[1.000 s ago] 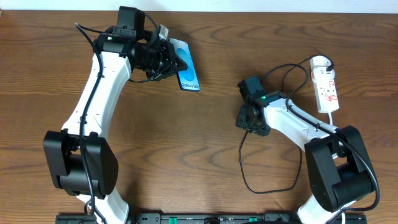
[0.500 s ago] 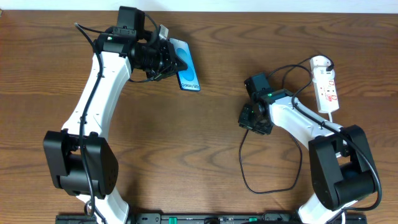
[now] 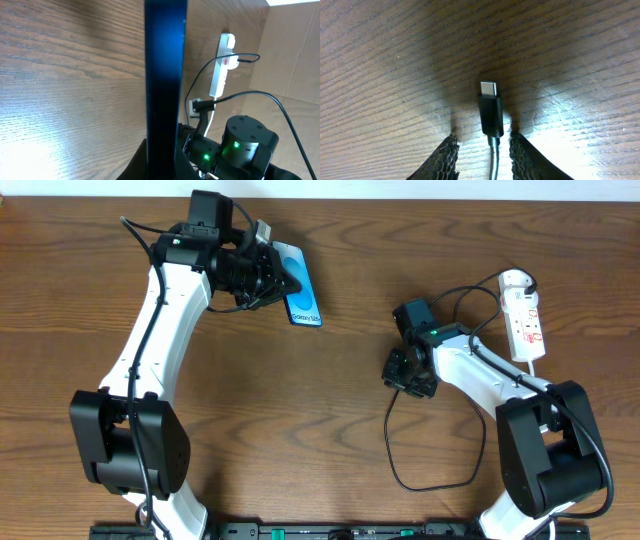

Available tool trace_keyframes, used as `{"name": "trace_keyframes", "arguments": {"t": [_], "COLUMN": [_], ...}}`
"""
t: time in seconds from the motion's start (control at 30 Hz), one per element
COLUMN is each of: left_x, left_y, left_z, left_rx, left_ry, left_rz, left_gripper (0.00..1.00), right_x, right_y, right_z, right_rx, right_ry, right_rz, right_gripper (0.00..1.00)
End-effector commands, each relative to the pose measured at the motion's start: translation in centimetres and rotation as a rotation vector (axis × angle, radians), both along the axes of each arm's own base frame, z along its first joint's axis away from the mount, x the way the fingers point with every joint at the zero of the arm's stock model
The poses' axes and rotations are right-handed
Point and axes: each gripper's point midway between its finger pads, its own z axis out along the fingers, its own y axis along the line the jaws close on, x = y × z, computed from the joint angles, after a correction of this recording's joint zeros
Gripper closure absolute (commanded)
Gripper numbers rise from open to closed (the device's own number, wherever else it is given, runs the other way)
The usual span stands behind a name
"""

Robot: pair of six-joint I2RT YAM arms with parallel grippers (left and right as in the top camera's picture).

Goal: Plug charger to phone and switch on socket
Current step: 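Close the right gripper on the USB-C plug, then lift the plug with the right gripper toward the phone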

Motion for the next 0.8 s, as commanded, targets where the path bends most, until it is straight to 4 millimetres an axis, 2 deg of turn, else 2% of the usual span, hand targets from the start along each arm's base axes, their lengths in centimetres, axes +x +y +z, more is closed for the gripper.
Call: {"name": "trace_keyframes", "arguments": {"t": [0.0, 0.77], "left_x": [-0.37, -0.37], "left_y": [-0.10, -0.10], "left_z": [1.17, 1.19], "left_rx": [-0.012, -0.013], "left_ry": [-0.033, -0.033], "left_rz": [-0.014, -0.014], "left_gripper": [0.93, 0.93], "right_x": [-0.94, -0.96], "right_y": [-1.01, -1.05], "right_z": [-1.82, -1.82], "right_rx": [-0.061, -0.062], "right_ry": [0.045, 0.046], "right_rz": [0.000, -0.003], "right_gripper": [0.67, 0.83]}}
